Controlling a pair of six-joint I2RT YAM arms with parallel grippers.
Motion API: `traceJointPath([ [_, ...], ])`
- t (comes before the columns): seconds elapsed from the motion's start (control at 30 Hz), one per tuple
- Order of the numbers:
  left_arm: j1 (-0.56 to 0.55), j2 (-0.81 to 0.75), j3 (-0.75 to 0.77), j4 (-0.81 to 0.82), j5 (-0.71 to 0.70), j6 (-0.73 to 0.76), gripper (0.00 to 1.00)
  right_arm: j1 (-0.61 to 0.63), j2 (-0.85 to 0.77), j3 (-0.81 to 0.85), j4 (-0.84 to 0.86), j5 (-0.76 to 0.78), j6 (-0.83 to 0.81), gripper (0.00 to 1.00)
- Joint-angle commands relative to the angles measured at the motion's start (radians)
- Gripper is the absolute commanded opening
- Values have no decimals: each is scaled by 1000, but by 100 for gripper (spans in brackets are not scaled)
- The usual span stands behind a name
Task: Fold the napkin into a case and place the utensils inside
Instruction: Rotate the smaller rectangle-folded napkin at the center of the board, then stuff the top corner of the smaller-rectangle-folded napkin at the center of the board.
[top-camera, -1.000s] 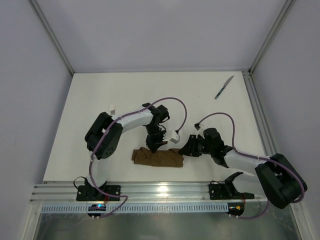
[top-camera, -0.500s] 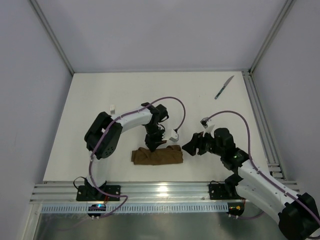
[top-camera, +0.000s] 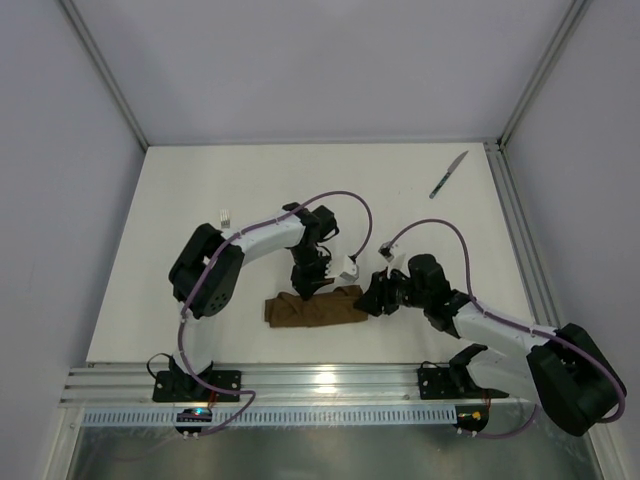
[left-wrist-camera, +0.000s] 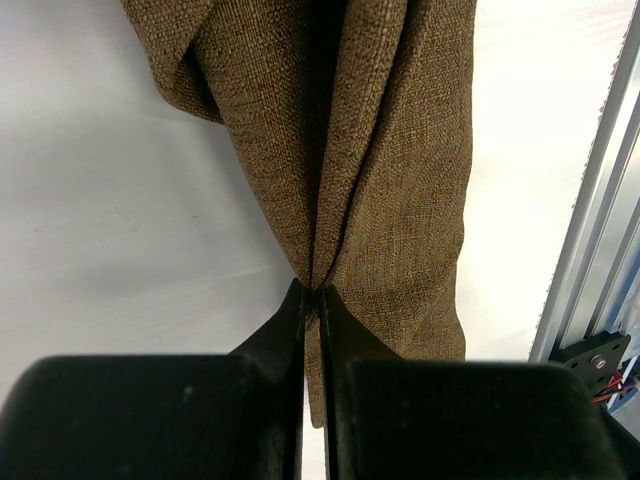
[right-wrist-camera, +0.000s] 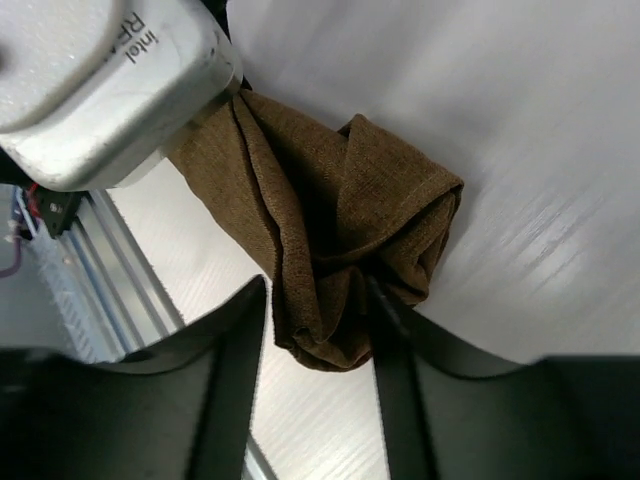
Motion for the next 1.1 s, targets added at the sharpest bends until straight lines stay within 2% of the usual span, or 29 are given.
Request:
traceJointPath([
  [0.0,4,-3,39,-4,-6,-6,0,9,39,-10,111,2,12,40],
  [0.03,4,-3,44,-1,-7,-11,1,7,48,-12,114,8,15,33],
  [0.07,4,-3,53,3,-7,-20,2,9,71,-12,128,9,19,22],
  [0.1,4,-5,59,12,-7,-44,4,10,84,-10,134,12,32,16],
  [0.17,4,-6,88,20,-3,-81,14,9,108,-4,131,17,42,4],
  [0.3,13,-47,133,19,35,-172,38,13,104,-3,101,58,58,4],
  [0.4,49,-107,159,14,77,-250,51,24,87,1,90,68,67,4],
  [0.6,252,-159,144,-98,42,-428,53,95,35,45,47,143,107,4],
  [0.63,301,-161,103,-112,42,-431,53,105,30,54,39,152,110,4],
  [0.73,358,-172,-14,-123,63,-424,53,122,24,83,1,174,111,4],
  [0.87,359,-179,-128,-107,134,-381,55,135,68,97,15,174,113,4],
  [1.07,359,-141,-172,-103,218,-353,58,170,139,134,45,183,121,4],
])
